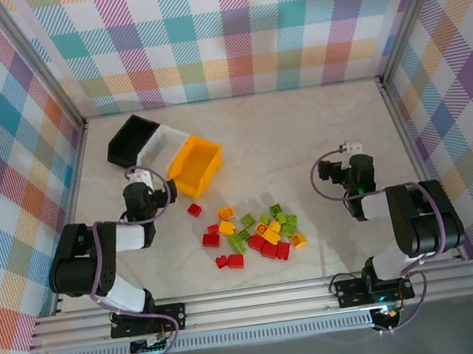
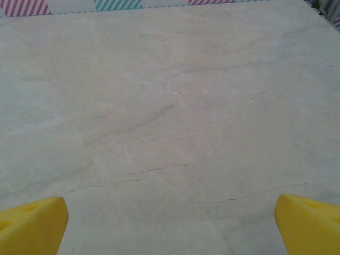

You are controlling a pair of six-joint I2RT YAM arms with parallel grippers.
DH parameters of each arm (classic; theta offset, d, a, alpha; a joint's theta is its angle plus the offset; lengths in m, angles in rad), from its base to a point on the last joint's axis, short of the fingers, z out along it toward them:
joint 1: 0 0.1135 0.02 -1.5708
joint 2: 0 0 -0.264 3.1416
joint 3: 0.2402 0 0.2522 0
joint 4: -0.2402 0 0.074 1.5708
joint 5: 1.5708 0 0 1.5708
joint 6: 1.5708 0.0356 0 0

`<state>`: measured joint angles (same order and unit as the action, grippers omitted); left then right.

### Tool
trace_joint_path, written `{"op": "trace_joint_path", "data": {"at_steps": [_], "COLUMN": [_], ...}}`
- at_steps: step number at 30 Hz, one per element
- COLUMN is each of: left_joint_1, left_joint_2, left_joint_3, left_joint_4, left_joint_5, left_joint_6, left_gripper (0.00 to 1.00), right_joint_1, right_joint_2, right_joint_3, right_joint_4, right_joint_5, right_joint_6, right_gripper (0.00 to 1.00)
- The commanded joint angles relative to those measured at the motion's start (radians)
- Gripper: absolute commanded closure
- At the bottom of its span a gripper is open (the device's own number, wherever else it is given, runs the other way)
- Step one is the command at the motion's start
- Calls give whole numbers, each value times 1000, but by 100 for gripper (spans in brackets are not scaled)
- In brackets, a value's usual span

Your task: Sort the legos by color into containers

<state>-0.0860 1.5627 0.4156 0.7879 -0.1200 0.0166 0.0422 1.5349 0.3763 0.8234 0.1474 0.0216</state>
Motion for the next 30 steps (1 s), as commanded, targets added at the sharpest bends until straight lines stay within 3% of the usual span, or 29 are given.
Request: {"op": "trace_joint_path", "data": {"at_steps": [1,27,30], "left_joint_1": [13,14,10], "left_joint_2": [2,-5,-83], "left_joint_3": [8,7,82], "left_joint_4": [13,17,-185], "left_joint_5": [17,11,-14], "left_joint_6": [11,12,1], "left_gripper": [0,0,0], "right_joint_1": [-5,-7,-3], "right_joint_2": [-2,-14,-100], "right_joint_3": [18,23,102], "right_joint_4": [36,27,-196], "right_joint_5": [-14,-7,-20], "right_joint_6": [12,16,3], "right_gripper": [0,0,0]}}
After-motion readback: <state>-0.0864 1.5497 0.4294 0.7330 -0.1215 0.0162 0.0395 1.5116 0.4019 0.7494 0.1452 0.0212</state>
